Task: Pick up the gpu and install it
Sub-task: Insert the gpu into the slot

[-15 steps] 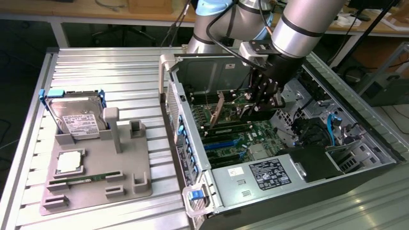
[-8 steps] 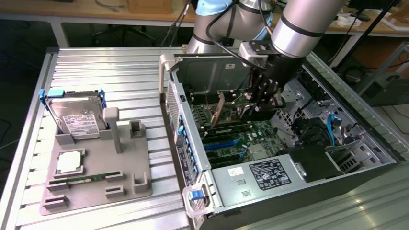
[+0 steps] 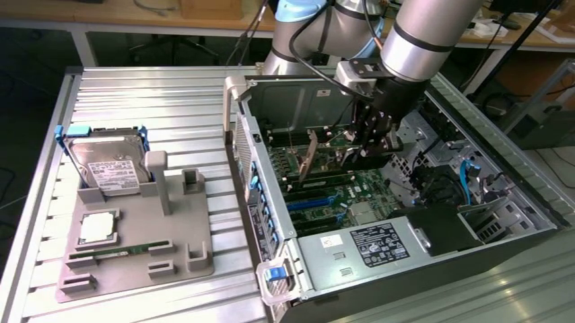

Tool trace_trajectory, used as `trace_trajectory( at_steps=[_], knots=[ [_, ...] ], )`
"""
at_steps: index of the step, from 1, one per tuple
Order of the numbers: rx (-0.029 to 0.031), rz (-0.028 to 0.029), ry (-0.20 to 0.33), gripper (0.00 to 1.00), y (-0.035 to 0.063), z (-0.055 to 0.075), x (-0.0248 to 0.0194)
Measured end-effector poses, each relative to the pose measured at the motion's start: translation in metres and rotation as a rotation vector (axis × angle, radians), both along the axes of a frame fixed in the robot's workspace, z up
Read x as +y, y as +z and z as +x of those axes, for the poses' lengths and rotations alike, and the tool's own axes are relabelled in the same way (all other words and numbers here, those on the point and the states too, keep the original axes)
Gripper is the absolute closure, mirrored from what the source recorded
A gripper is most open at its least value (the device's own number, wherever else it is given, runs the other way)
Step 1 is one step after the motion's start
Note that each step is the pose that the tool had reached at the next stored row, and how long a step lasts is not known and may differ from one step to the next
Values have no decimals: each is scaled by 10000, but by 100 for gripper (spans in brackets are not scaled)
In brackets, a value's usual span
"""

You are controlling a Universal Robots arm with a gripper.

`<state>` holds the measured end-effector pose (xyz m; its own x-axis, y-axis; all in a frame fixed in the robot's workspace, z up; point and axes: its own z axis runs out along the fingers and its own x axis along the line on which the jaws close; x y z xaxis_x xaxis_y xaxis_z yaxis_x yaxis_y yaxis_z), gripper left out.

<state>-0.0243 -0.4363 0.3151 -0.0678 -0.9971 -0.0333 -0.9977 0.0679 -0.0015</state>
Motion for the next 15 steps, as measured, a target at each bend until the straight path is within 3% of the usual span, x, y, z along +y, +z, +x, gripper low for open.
trace_trajectory(
  at_steps=[15],
  knots=[
    [0,0,198,73,-42,-121,-27]
  ],
)
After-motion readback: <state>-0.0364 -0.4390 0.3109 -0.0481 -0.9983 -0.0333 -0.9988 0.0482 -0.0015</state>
